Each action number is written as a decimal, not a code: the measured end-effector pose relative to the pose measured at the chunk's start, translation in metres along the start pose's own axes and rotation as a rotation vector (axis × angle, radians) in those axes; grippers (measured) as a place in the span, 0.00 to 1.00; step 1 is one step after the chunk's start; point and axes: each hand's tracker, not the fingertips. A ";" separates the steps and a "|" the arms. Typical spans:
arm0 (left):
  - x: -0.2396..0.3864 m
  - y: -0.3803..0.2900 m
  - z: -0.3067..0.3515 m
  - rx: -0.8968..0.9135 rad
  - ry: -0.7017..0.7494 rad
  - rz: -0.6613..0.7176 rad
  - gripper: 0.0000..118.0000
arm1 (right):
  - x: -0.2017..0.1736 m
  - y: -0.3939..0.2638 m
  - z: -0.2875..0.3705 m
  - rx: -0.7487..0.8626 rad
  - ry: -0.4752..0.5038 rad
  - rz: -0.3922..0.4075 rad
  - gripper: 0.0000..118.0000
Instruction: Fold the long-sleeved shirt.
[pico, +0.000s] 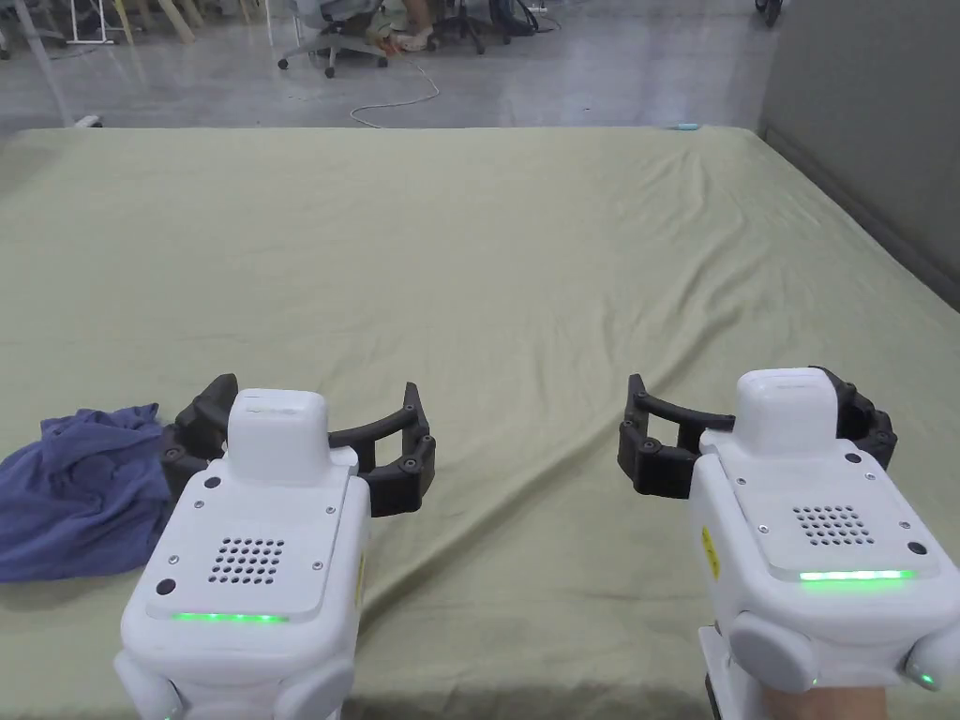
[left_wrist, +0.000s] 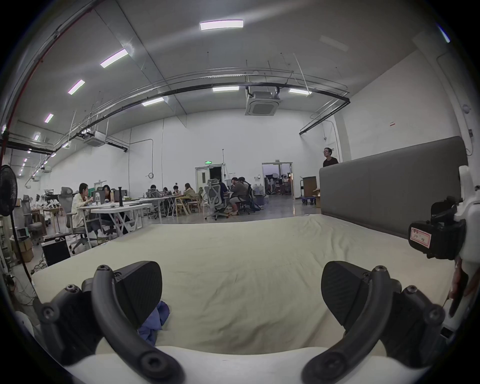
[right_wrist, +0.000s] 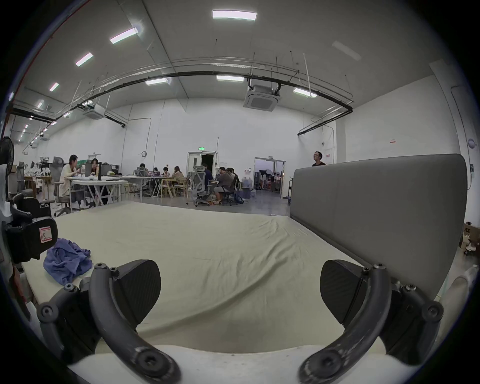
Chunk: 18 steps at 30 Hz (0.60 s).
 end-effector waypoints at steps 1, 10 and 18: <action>0.000 0.000 0.000 -0.003 -0.002 0.000 1.00 | 0.000 0.000 0.000 -0.002 0.001 -0.005 1.00; -0.003 -0.002 0.004 0.020 -0.024 0.011 1.00 | -0.002 0.000 -0.002 -0.020 0.008 -0.001 1.00; -0.004 0.001 0.004 0.017 -0.018 0.024 1.00 | -0.001 0.003 0.000 -0.017 0.012 -0.008 1.00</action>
